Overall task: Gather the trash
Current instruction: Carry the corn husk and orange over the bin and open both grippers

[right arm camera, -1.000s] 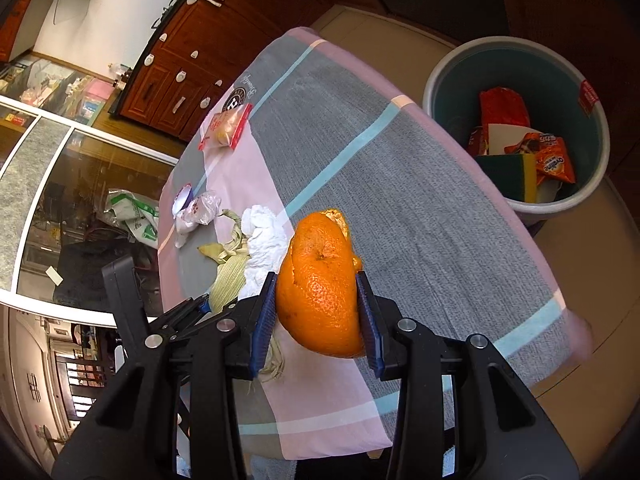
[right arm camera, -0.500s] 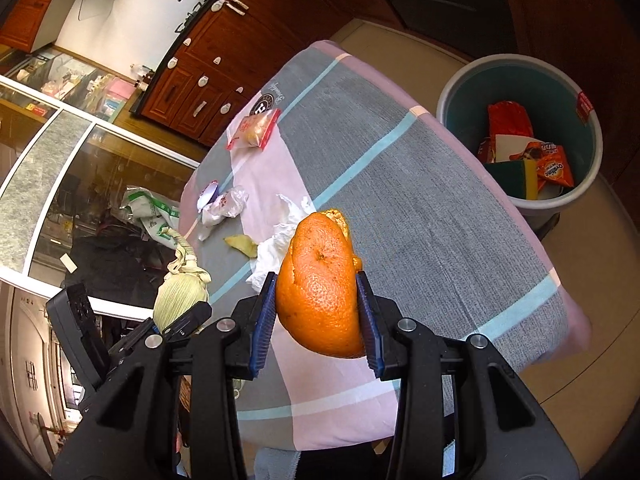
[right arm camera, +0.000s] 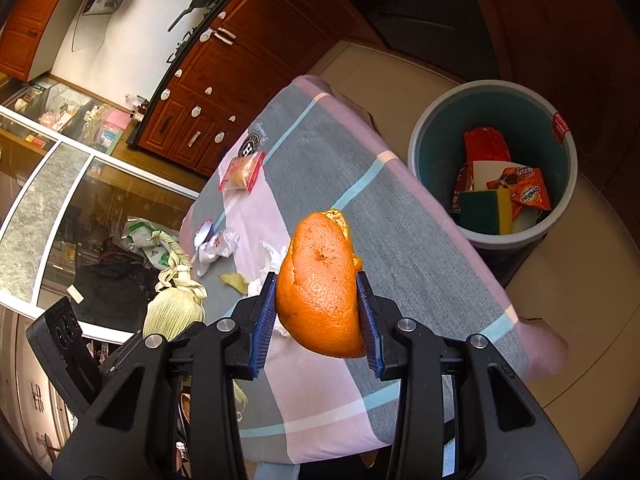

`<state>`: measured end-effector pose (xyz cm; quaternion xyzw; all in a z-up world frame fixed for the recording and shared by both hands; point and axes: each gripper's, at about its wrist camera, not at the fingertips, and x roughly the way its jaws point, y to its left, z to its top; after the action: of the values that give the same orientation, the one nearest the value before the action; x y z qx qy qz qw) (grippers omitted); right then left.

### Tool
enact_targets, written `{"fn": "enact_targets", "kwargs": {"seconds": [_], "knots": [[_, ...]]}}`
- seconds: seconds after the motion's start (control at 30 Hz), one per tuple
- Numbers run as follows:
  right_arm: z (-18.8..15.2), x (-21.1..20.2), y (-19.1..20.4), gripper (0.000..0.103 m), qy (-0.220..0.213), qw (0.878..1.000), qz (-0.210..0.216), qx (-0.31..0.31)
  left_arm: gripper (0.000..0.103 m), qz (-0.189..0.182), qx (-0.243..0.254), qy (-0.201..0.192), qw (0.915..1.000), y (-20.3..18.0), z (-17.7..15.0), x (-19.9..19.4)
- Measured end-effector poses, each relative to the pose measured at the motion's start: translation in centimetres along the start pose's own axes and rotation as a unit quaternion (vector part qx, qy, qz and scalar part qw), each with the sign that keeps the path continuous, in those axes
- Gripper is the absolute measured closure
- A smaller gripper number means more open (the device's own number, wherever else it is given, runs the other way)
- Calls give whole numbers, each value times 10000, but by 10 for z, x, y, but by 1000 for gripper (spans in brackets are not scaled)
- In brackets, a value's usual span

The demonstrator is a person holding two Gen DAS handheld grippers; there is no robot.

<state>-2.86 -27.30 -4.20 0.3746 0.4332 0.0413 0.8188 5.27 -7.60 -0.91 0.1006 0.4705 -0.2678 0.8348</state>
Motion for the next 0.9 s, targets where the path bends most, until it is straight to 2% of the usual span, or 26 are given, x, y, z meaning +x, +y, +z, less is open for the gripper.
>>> {"fn": "enact_targets", "kwargs": {"seconds": [0.2, 0.47, 0.67, 0.83, 0.9], "knots": [[29, -9, -30, 67, -242, 9993, 20, 276, 56, -195, 302, 147, 9992, -30, 35, 28], [57, -30, -90, 67, -641, 9948, -264, 741, 56, -462, 777, 388, 9952, -84, 82, 79], [71, -23, -133, 67, -616, 9903, -476, 1153, 55, -667, 994, 643, 9907, -123, 107, 123], [78, -16, -156, 67, -538, 9877, -577, 1348, 48, -702, 1118, 802, 9880, -146, 119, 155], [80, -14, -163, 66, -507, 9871, -609, 1393, 40, -681, 1132, 848, 9876, -150, 123, 165]]}}
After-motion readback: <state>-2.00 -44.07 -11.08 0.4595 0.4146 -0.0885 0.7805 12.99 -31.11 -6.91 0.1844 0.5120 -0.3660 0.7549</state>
